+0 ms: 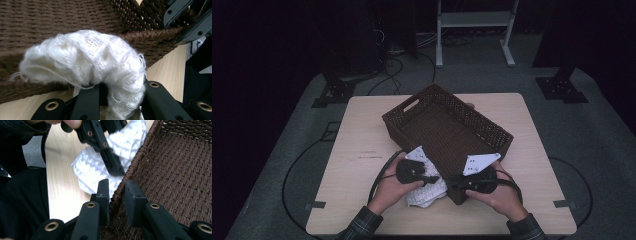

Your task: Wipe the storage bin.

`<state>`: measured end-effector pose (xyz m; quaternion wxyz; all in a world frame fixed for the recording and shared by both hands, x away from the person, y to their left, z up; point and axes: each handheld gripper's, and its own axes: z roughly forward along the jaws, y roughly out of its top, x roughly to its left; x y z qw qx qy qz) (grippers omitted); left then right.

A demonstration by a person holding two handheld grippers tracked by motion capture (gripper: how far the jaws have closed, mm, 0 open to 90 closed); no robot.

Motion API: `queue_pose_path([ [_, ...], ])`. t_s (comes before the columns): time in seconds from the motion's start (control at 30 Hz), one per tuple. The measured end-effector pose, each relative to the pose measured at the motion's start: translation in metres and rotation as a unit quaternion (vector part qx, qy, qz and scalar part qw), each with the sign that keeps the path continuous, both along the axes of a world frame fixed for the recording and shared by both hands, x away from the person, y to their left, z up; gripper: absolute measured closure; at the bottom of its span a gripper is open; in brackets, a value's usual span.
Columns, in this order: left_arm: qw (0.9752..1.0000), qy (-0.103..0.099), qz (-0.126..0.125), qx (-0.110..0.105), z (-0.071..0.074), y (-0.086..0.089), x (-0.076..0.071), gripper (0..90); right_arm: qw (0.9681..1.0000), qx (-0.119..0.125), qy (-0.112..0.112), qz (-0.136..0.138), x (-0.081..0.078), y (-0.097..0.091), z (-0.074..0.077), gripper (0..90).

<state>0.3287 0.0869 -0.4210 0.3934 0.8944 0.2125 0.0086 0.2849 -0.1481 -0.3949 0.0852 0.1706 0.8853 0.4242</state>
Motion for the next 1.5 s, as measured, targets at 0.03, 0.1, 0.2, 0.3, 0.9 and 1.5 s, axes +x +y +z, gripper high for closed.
queue_pose_path([
  [0.03,1.0,0.001,0.0,0.001,-0.002,-0.002,0.0,74.0,1.0,0.0,0.0,0.0,0.0,0.0,0.0,73.9],
  [0.1,1.0,0.005,-0.001,0.004,-0.007,-0.004,0.0,73.9,1.0,0.0,0.0,0.0,0.0,0.0,0.0,73.9],
  [0.2,0.9999,0.013,-0.002,0.009,-0.013,-0.007,0.001,73.9,1.0,0.0,0.0,0.0,0.0,0.0,0.0,73.8],
  [0.3,0.9995,0.016,-0.009,0.027,-0.022,-0.012,0.0,73.9,1.0,0.0,0.0,0.001,0.0,0.0,0.0,73.6],
  [0.9,0.9988,0.026,-0.014,0.04,-0.034,-0.022,-0.002,74.0,0.9998,0.011,0.015,0.009,-0.007,-0.019,0.002,75.6],
  [1.5,0.9998,-0.015,-0.011,-0.003,0.011,-0.001,-0.012,74.0,0.9997,0.017,0.011,0.013,-0.001,0.001,0.001,74.1],
])
